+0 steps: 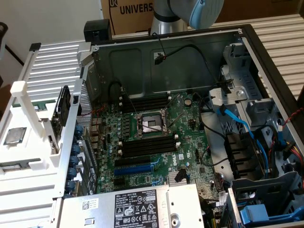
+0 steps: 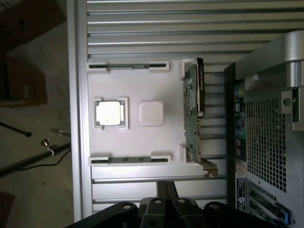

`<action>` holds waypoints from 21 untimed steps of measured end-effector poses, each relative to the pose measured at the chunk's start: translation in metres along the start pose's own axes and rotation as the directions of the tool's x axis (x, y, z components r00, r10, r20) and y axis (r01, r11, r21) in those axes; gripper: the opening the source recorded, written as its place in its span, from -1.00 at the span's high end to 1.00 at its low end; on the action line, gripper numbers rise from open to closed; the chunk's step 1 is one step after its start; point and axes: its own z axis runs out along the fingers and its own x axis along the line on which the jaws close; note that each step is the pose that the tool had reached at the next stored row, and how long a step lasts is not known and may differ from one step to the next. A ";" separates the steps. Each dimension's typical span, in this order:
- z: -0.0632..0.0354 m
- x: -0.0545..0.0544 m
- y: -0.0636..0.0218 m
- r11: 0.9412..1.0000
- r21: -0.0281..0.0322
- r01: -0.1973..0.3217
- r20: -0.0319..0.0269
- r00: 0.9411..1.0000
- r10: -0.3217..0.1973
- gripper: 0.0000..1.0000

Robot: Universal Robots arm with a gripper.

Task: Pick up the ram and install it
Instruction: 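Pick up the ram and move it above insertion slot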

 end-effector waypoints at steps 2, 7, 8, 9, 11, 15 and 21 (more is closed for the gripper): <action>0.0000 0.000 0.0000 1.000 0.000 0.000 0.000 1.000 0.000 0.80; -0.0001 0.001 0.0000 0.998 -0.003 0.067 0.001 0.998 -0.066 0.80; 0.0000 0.001 -0.0001 0.996 -0.003 0.084 0.001 0.996 -0.084 0.80; 0.0000 0.001 -0.0001 0.995 -0.004 0.102 0.002 0.995 -0.102 0.80; 0.0002 0.001 0.0000 0.988 -0.006 0.156 0.002 0.988 -0.156 0.80; 0.0002 0.001 -0.0001 0.974 -0.009 0.228 0.003 0.974 -0.228 0.80; 0.0005 0.001 -0.0001 0.943 -0.015 0.333 0.005 0.943 -0.333 0.80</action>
